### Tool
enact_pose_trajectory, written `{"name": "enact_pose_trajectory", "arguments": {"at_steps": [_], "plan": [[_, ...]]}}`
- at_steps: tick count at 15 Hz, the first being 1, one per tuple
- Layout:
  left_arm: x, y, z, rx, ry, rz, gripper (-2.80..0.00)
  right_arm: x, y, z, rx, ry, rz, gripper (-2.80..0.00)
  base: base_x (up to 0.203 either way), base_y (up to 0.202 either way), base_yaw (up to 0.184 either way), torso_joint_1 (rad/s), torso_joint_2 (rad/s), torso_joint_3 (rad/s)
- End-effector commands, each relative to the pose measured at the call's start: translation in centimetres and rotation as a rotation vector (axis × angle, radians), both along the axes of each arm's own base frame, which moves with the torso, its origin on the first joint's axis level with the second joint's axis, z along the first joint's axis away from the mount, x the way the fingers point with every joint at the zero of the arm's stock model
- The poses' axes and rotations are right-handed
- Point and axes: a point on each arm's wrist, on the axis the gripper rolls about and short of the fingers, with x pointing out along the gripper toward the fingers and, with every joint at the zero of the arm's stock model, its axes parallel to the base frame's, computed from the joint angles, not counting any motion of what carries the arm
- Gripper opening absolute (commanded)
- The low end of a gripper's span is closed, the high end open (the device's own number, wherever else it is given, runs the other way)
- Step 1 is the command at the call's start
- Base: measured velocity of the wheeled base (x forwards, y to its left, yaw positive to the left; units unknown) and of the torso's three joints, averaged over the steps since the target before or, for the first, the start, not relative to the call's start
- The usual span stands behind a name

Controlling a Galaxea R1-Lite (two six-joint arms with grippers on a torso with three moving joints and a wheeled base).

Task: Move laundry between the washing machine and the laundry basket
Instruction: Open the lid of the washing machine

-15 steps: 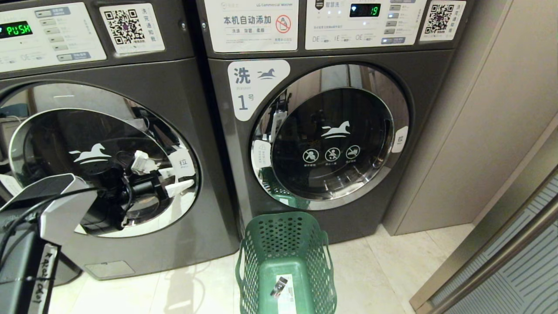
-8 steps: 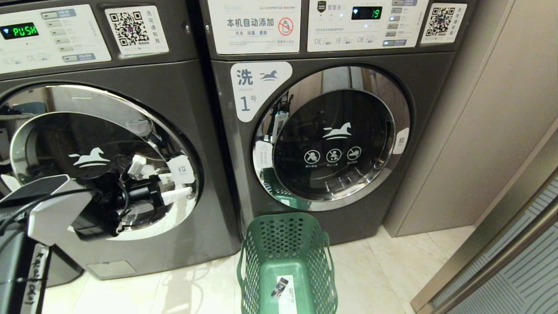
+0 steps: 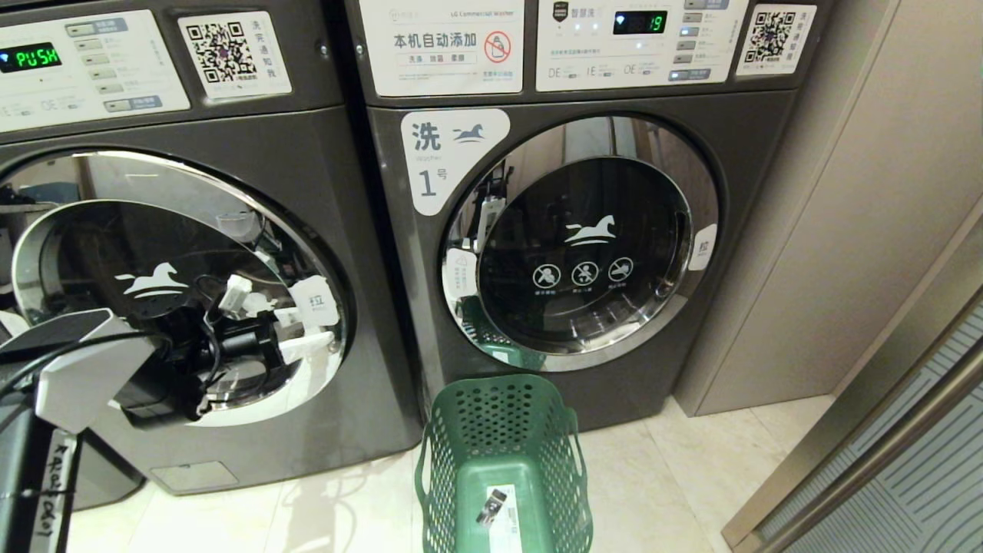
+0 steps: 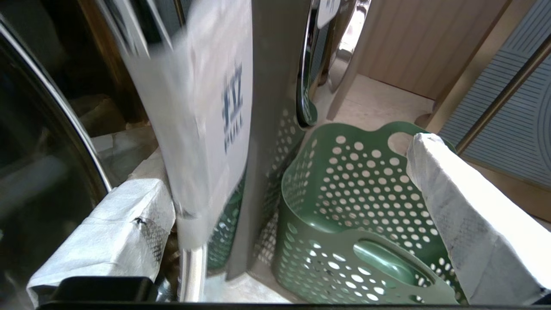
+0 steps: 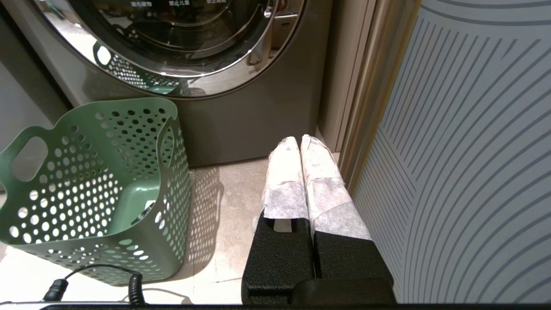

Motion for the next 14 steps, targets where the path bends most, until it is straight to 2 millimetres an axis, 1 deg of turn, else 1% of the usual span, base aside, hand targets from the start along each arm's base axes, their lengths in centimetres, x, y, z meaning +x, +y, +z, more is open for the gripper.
{"name": "enact_pose_trajectory", "arguments": {"at_steps": [1,3,5,7,9,10,12,14], "plan": [[-0.5,2.0,0.7,0.005,-0.02,0.049,0.0,0.0,0.0,0.0,0.0,-0.001,0.0,-2.8,0.0,0.0,0.0,0.0,0.0,0.0],[-1.0,3.8,1.2,0.01,-0.032,0.075,0.0,0.0,0.0,0.0,0.0,0.001,0.0,-2.8,0.0,0.0,0.0,0.0,0.0,0.0],[-1.7,5.4,1.6,0.02,-0.039,0.049,0.0,0.0,0.0,0.0,0.0,-0.001,0.0,-2.8,0.0,0.0,0.0,0.0,0.0,0.0],[-2.6,6.4,2.2,0.023,-0.043,0.067,0.0,0.0,0.0,0.0,0.0,0.001,0.0,-2.8,0.0,0.0,0.0,0.0,0.0,0.0],[-3.8,6.7,3.8,0.027,-0.052,0.081,0.0,0.0,0.0,0.0,0.0,0.001,0.0,-2.8,0.0,0.0,0.0,0.0,0.0,0.0],[-4.6,6.8,4.9,0.029,-0.057,0.09,0.0,0.0,0.0,0.0,0.0,-0.001,0.0,-2.8,0.0,0.0,0.0,0.0,0.0,0.0],[-7.2,6.9,7.2,0.024,-0.045,0.119,0.0,0.0,0.0,0.0,0.0,0.0,0.0,-2.8,0.0,0.0,0.0,0.0,0.0,0.0],[-11.1,7.4,10.6,0.022,-0.049,0.178,0.0,0.0,0.0,0.0,0.0,-0.001,0.0,-2.8,0.0,0.0,0.0,0.0,0.0,0.0]]}}
